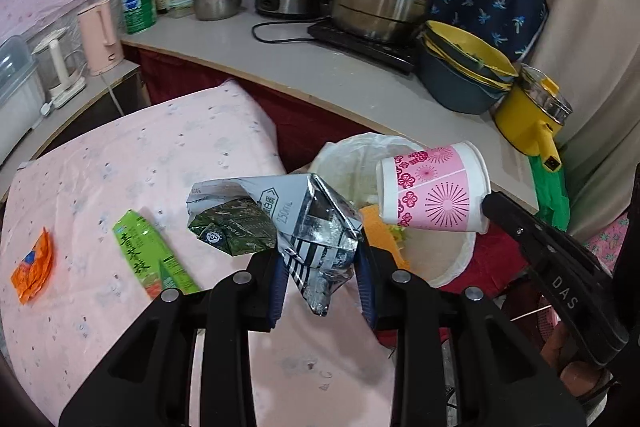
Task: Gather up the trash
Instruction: 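Lift the carton and cup and carry them over the trash bin, then open both tools to drop the carton and cup into the bin, then move both open tools back over the orange wrapper and green carton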
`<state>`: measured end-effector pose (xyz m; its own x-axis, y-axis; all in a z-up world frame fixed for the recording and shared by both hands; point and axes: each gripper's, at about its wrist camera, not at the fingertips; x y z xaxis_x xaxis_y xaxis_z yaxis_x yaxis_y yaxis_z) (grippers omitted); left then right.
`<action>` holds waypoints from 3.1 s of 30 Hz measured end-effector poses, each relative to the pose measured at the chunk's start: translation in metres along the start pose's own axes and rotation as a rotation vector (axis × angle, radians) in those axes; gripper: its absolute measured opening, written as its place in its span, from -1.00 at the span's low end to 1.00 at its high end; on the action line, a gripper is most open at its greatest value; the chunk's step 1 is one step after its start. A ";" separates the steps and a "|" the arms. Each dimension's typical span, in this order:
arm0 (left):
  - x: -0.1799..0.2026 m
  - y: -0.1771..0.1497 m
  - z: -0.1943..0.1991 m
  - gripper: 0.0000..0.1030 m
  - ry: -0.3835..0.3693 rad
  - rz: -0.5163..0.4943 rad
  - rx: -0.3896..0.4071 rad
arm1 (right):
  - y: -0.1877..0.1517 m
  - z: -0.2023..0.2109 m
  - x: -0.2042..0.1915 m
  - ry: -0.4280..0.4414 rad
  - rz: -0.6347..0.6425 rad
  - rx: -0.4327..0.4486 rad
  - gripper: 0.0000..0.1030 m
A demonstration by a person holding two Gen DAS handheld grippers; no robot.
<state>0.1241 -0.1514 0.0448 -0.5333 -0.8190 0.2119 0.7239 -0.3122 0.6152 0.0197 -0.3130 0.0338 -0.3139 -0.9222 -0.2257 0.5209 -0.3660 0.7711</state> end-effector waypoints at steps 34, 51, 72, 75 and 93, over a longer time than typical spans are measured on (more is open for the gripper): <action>0.021 0.018 -0.056 0.12 0.021 -0.027 0.010 | 0.003 -0.050 0.045 -0.042 -0.055 -0.053 -0.88; -0.014 0.010 -0.040 0.34 0.085 0.030 0.055 | 0.010 -0.043 0.007 -0.021 0.010 -0.034 -0.33; -0.068 -0.006 0.002 0.37 0.146 0.100 0.112 | 0.007 -0.036 -0.063 0.033 0.113 -0.037 0.00; -0.080 -0.009 0.009 0.37 0.162 0.116 0.122 | 0.005 -0.037 -0.077 0.043 0.131 -0.041 0.02; -0.176 -0.039 0.051 0.38 0.295 0.231 0.153 | -0.016 -0.045 -0.171 0.128 0.259 -0.076 0.23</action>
<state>0.1669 0.0295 0.0220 -0.1997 -0.9691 0.1444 0.7243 -0.0467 0.6879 0.1009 -0.1550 0.0326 -0.0624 -0.9926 -0.1044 0.6297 -0.1203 0.7674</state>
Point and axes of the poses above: each gripper's, at about its wrist camera, not at the fingertips, and z roughly against the way its jaws point, x to its right, y to its top, and after that the axes turned 6 degrees about z, right-handed
